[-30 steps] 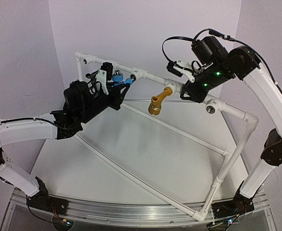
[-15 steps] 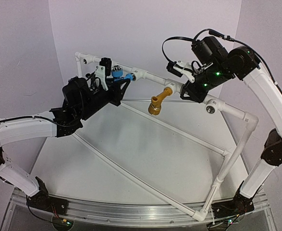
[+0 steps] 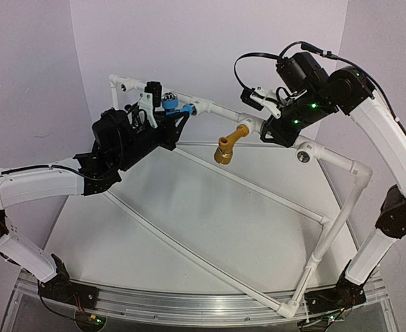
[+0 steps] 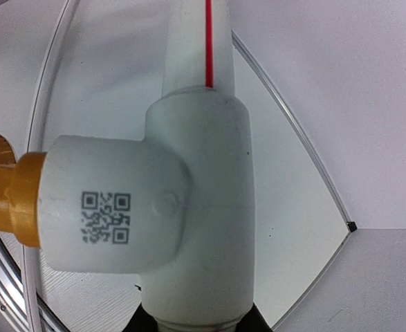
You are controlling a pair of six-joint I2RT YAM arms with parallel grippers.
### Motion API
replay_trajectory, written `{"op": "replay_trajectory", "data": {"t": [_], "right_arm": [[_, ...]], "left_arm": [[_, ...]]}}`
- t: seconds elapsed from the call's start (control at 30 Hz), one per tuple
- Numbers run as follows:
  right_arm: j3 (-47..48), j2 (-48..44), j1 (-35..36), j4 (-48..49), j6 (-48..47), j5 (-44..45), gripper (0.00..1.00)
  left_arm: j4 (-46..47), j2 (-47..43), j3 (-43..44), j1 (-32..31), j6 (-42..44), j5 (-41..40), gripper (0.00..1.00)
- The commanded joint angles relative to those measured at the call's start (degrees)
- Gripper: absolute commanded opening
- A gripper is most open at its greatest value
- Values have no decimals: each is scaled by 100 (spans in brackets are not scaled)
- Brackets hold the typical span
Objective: Install the water faucets
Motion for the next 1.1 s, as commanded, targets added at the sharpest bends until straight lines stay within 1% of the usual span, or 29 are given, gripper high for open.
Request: {"op": "replay_trajectory", "data": {"t": [0.0, 0.23, 0.33, 0.47, 0.63, 0.8, 0.93, 1.07], "right_arm": [[-77, 17, 47, 77, -59, -229, 24], [-27, 33, 47, 89, -26, -273, 20], [-71, 16, 47, 87, -45, -314, 17], [-150, -3, 44, 90, -175, -347, 13], [-256, -26, 44, 141, -355, -296, 6], [-339, -78, 51, 234, -487, -216, 1], [-360, -95, 52, 263, -483, -218, 0], [-364, -114, 46, 299, -424, -219, 0]], "left_arm": [[173, 12, -115, 79, -173, -24, 0], [363, 5, -374, 100, -242, -100, 0], [331, 15, -299, 103, -248, -77, 0], [-83, 69, 90, 103, -381, -21, 0], [-649, 115, 525, 103, -846, 13, 0], [-957, 264, 805, 103, -1186, 105, 0], [-876, 377, 757, 103, -1222, 199, 0], [-246, 398, 302, 103, -1264, 117, 0]]}}
